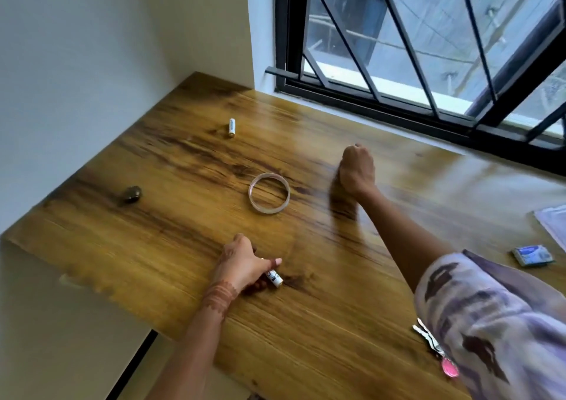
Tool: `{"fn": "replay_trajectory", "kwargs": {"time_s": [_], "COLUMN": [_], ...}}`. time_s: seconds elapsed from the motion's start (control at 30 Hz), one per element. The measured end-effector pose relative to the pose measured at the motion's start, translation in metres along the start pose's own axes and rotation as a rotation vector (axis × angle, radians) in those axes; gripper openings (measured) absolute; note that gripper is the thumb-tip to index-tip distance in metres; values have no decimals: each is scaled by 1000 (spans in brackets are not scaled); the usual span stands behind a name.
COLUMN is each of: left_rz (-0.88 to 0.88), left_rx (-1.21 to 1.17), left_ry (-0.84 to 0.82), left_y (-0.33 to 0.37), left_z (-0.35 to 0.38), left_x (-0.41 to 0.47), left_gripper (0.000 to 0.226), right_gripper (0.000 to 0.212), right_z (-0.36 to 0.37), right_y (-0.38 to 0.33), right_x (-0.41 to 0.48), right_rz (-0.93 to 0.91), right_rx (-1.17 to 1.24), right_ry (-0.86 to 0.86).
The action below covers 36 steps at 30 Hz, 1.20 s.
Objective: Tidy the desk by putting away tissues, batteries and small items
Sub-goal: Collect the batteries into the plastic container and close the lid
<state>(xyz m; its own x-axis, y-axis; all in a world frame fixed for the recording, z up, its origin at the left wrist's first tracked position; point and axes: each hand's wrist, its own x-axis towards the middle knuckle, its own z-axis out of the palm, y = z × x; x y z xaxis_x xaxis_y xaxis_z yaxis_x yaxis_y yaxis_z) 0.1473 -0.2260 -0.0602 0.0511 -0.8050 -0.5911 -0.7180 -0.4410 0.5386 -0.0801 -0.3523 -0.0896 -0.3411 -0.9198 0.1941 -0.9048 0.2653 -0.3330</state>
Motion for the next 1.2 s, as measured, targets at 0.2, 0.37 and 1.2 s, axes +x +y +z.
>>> {"fn": "replay_trajectory", "kwargs": {"time_s": [0.2,0.37,1.2], "left_rz": [72,171,389], "left_rx": [19,-240,-507], "left_ry": [-7,-54,-584], "left_y": [21,54,219], "left_z": [12,42,335], "left_x": [-1,-14,-192], "left_gripper": [48,30,13], "right_gripper": [17,16,22], "right_z": [-17,-56,-230], "right_y": [14,38,321], "right_x": [-39,-82,-268], "right_rz": [116,353,694], "right_rx": [309,695,875], "right_ry": [-6,-21,166]}}
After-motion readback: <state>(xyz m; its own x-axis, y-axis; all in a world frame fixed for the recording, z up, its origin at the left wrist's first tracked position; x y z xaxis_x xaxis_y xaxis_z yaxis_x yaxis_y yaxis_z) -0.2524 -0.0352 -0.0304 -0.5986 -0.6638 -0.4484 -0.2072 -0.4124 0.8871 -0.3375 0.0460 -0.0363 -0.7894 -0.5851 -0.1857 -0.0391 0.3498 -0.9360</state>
